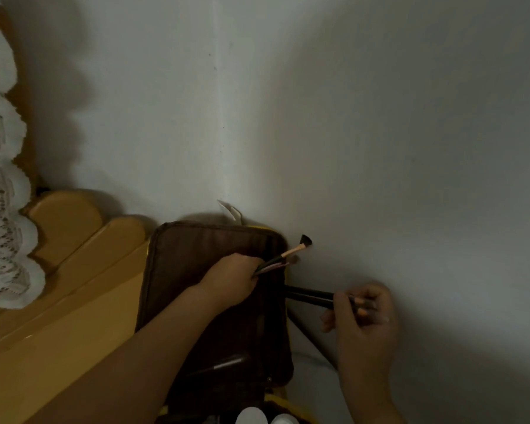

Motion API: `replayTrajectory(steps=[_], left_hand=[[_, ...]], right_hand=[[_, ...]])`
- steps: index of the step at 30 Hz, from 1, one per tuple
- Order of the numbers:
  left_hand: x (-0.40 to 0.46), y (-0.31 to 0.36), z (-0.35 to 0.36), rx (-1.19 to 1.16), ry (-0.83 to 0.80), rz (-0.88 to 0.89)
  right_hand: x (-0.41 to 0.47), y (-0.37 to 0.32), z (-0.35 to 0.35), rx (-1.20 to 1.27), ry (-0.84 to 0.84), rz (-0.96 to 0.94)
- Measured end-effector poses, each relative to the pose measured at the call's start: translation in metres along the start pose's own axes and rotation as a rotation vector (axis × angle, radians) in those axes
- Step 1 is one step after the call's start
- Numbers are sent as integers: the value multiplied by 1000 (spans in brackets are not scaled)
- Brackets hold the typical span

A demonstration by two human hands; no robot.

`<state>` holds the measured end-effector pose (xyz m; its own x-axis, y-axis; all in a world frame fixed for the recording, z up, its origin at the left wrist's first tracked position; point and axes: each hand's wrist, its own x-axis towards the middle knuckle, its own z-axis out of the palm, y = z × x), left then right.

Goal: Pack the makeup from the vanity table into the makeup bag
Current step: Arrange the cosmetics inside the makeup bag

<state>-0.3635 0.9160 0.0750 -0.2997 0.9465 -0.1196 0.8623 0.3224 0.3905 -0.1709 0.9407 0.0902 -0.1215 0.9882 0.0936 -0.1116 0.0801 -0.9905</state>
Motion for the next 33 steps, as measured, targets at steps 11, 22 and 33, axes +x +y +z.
replayTrajectory(steps=[11,22,33], left_hand=[[-3,-10,-8,-103,77,-12],[-41,-12,-43,-611,170,45],[-50,-9,-43,-719,249,-5]], right_hand=[[0,-9,-4,150,51,189],[18,-19,27,119,-97,135],[26,3,90,-28,-411,406]])
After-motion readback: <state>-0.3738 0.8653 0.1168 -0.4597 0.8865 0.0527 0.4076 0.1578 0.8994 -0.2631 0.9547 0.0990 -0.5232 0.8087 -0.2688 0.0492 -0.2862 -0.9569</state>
